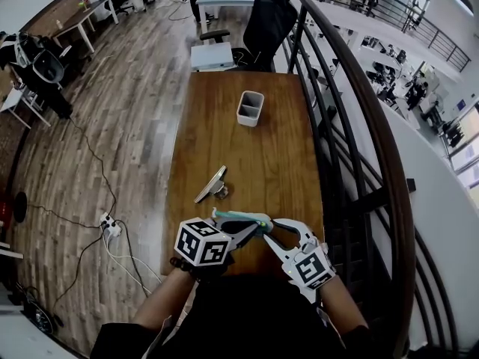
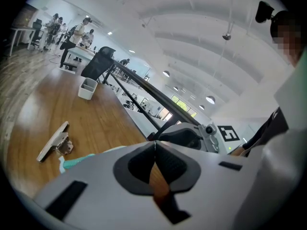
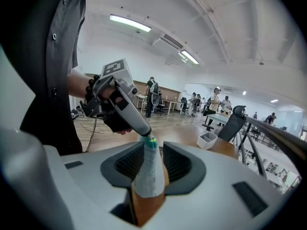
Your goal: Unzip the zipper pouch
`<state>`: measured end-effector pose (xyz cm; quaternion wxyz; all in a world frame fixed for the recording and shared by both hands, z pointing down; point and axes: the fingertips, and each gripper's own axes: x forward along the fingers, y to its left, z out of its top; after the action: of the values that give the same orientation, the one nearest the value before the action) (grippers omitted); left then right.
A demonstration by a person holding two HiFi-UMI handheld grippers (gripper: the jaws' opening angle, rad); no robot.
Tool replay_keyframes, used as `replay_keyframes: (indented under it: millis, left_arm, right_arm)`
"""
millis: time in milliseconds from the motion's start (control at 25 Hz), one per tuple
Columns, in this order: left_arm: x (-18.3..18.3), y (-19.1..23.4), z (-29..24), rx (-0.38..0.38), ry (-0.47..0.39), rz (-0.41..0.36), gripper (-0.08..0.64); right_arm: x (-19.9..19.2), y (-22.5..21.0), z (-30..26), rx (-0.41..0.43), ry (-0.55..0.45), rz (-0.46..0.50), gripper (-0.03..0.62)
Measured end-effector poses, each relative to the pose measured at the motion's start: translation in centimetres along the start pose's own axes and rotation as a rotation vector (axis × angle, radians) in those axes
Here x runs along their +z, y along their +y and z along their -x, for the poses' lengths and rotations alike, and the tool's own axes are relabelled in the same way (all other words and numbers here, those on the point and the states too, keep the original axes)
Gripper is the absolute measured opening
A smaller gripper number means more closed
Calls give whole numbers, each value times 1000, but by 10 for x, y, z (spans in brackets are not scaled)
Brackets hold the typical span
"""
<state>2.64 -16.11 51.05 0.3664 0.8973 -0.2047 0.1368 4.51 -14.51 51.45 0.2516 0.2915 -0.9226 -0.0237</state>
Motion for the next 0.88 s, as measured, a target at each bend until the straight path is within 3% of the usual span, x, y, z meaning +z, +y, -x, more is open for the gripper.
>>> replay_keyframes:
  millis: [240,400,720,880]
  left_arm:
    - [-6,-2,1,-4,16,-5,14]
    - [-7,-1,3,2,12,5,14]
    - [-3,4,2,21,-10,24,14]
    - [-5,16,2,99,8,-28,14]
  right_arm:
    - [2,9,-7,18,16,66,98]
    - [4,10,-8,27,15,69,56]
    - [5,8,-4,11,-6,45,37]
    - [5,6,-2,5,-7,36,35]
